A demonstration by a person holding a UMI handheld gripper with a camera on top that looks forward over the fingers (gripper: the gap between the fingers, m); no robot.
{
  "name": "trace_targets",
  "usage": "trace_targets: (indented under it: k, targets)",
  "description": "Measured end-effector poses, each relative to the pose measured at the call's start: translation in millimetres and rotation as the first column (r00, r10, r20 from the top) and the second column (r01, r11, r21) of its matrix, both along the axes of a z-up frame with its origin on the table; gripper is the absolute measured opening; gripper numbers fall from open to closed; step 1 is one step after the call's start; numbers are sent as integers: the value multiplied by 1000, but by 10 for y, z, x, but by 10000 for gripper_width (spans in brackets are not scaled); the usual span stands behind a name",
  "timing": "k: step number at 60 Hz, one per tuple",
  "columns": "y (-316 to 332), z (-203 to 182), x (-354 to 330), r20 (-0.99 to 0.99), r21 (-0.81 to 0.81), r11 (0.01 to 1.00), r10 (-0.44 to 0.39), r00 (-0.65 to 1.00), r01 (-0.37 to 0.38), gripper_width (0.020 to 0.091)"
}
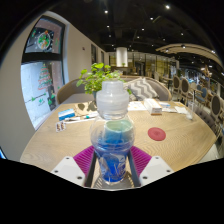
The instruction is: Pour water
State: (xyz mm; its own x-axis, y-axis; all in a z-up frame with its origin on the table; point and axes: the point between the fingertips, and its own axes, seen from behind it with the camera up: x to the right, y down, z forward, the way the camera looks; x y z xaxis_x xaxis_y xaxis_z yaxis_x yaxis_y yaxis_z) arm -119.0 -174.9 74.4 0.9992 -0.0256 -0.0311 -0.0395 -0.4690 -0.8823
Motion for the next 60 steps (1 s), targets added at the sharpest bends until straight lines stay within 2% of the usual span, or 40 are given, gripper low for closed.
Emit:
trace_targets:
  k: [1, 6, 10, 15, 20, 21, 27, 34, 39, 45, 51, 56, 60]
  targets:
    - [12, -19, 20, 5, 2, 1000, -5, 1000, 5, 525]
    - [61, -6, 18, 17, 25, 1000, 3, 1000, -4, 491]
    - [64, -10, 20, 17, 23, 1000, -3, 1000, 3, 408]
    - [57, 20, -18, -4, 8, 1000, -3, 1000, 3, 354]
    - [71, 117, -174, -5, 9, 1000, 29, 1000, -29, 353]
    - [79, 147, -221, -7, 11, 999, 38, 999, -38, 325]
    - [189, 443, -479, -31, 50, 996, 72, 997, -70, 324]
    - [387, 881, -844, -186, 127, 987, 118, 975, -95, 324]
    - [549, 1264, -1110, -363, 182, 980, 149, 920, -87, 322]
    - [754, 1570, -1313, -651, 177, 983, 154, 743, -49, 323]
    - [978, 1685, -1423, -918, 100, 995, 96, 384, -9, 322]
    - [1208, 1600, -1336, -998, 29, 999, 28, 50, 24, 319]
    - [1271, 1532, -1221, -990, -34, 998, -27, -142, 44, 323]
